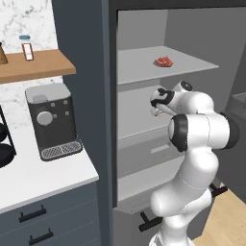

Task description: Place one garlic and one steak in each tupperware on the nearby counter, to pack two identical lunches.

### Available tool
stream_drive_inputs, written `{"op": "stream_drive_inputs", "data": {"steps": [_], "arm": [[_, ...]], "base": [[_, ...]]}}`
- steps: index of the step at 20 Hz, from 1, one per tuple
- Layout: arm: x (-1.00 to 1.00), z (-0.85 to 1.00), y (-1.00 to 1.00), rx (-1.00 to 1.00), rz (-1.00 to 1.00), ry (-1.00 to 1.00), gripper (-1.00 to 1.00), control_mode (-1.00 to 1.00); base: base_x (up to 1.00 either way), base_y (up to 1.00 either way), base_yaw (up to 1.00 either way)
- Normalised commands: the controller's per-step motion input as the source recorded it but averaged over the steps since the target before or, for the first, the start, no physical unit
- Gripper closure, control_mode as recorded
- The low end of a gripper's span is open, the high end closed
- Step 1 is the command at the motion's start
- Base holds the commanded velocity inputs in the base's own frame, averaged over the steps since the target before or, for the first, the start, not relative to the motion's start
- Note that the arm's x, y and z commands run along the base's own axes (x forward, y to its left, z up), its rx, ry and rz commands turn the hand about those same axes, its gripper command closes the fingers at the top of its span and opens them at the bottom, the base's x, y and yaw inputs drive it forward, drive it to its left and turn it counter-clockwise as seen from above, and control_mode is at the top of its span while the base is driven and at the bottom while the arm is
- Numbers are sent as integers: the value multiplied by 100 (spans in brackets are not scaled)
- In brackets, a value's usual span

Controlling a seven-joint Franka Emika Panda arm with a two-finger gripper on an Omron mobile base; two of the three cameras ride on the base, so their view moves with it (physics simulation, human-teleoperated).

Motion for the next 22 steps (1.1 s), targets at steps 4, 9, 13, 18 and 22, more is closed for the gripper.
{"op": "stream_drive_inputs", "data": {"steps": [4,9,13,18,22], "arm": [[14,-4,11,0,0,-1,-100,-100],[20,-3,0,0,0,-6,-100,-100],[23,-24,0,0,0,-7,-100,-100],[2,-6,0,0,0,0,-100,-100],[0,0,0,0,0,0,100,-100]], "base": [[0,0,0],[0,0,0],[0,0,0],[0,0,0],[0,0,0]]}}
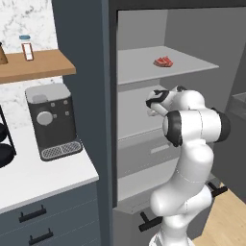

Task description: Place one garlic and one steak in each tupperware on the nearby counter, to pack two identical lunches.

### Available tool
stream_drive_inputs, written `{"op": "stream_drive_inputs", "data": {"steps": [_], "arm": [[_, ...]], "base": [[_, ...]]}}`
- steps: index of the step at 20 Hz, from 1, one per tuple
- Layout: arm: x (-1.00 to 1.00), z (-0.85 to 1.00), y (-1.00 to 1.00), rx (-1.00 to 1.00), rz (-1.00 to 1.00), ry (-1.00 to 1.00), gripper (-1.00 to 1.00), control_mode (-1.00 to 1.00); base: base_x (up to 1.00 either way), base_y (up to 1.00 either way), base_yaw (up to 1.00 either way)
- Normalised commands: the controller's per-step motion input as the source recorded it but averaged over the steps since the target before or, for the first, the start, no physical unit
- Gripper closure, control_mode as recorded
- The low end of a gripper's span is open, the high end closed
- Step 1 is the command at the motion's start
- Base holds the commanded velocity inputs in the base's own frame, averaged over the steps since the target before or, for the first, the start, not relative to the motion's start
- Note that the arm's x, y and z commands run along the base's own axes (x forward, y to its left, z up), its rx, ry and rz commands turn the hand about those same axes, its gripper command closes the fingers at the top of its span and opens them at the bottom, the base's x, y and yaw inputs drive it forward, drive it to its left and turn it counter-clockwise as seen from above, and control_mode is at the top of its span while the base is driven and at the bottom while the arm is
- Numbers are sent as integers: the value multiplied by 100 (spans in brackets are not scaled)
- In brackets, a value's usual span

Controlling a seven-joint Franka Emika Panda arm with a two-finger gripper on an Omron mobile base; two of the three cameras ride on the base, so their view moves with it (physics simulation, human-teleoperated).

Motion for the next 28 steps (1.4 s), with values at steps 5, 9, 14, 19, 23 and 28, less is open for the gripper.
{"op": "stream_drive_inputs", "data": {"steps": [5,9,14,19,23,28], "arm": [[0,0,0,0,0,0,100,-100],[-18,1,0,0,0,-1,100,-100],[-97,28,0,0,0,-3,100,-100],[-100,89,0,-2,0,2,100,-100],[-100,100,0,-2,0,17,100,-100],[-100,73,0,-1,-2,17,100,-100]], "base": [[0,0,0],[0,0,0],[0,0,0],[0,0,0],[0,0,0],[0,0,0]]}}
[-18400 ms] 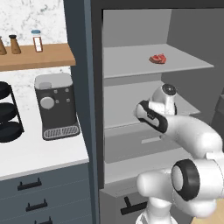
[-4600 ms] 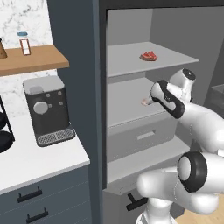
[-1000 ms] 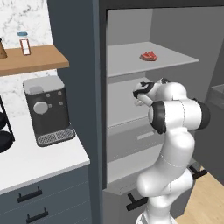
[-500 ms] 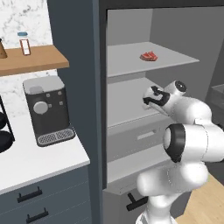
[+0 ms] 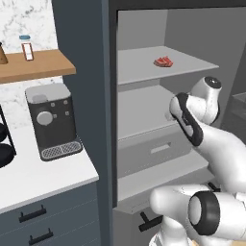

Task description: Place one garlic and one steak in each tupperware on the nearby counter, to pack two identical lunches.

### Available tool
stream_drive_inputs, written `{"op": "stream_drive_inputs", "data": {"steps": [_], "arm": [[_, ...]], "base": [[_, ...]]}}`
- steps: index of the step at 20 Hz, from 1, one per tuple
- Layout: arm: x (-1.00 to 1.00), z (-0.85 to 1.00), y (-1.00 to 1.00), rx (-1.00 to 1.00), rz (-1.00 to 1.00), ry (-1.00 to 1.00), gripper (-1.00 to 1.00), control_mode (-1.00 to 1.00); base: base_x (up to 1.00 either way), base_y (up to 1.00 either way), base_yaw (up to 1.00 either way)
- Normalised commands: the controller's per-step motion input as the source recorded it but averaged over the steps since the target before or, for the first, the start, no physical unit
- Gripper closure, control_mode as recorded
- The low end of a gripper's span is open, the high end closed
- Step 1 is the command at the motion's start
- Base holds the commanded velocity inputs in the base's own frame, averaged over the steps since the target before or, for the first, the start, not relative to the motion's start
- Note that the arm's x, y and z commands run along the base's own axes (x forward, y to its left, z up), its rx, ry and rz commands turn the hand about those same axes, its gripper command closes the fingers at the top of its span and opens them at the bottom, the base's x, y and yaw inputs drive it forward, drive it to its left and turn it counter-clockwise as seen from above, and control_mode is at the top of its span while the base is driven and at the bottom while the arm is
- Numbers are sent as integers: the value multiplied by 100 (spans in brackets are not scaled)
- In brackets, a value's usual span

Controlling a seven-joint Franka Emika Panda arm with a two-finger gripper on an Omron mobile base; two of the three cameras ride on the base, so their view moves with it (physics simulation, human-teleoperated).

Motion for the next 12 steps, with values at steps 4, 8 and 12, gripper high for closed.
{"op": "stream_drive_inputs", "data": {"steps": [4,8,12], "arm": [[-100,5,16,0,-2,1,100,-100],[-100,-6,40,0,0,0,100,-100],[-84,-8,36,0,-1,0,100,-100]], "base": [[0,0,0],[0,0,0],[0,0,0]]}}
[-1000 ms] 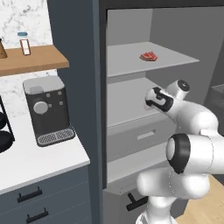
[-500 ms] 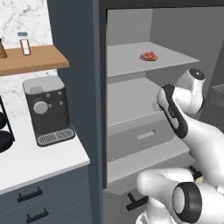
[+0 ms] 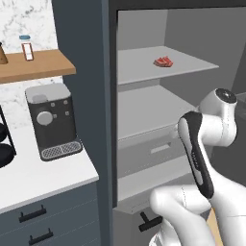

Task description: Place one garlic and one steak in each tupperware on the nearby counter, to pack two identical lunches.

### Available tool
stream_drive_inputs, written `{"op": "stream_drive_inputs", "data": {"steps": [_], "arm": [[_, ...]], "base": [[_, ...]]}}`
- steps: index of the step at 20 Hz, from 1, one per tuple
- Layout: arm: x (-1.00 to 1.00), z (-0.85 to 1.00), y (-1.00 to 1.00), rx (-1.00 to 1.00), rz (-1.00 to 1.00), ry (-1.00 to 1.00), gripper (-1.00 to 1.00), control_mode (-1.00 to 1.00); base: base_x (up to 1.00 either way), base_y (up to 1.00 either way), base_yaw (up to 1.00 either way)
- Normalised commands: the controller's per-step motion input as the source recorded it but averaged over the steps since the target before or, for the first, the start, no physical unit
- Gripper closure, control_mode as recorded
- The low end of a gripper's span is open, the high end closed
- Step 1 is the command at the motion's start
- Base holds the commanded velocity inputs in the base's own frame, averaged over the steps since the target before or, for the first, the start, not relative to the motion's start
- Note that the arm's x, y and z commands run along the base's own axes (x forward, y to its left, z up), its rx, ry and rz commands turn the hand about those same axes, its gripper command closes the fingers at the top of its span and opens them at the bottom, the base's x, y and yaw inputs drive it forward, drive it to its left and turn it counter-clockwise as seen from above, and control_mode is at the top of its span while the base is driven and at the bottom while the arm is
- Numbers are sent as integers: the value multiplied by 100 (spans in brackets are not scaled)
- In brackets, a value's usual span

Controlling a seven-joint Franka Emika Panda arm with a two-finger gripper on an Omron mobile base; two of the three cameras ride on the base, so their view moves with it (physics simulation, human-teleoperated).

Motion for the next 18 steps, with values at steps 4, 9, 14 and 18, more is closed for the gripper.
{"op": "stream_drive_inputs", "data": {"steps": [4,9,14,18], "arm": [[-25,-3,5,0,0,1,100,-100],[-6,0,0,0,0,0,100,100],[0,0,0,0,0,0,100,100],[0,0,0,0,0,0,100,100]], "base": [[0,0,0],[-75,0,0],[-81,78,1],[-29,100,14]]}}
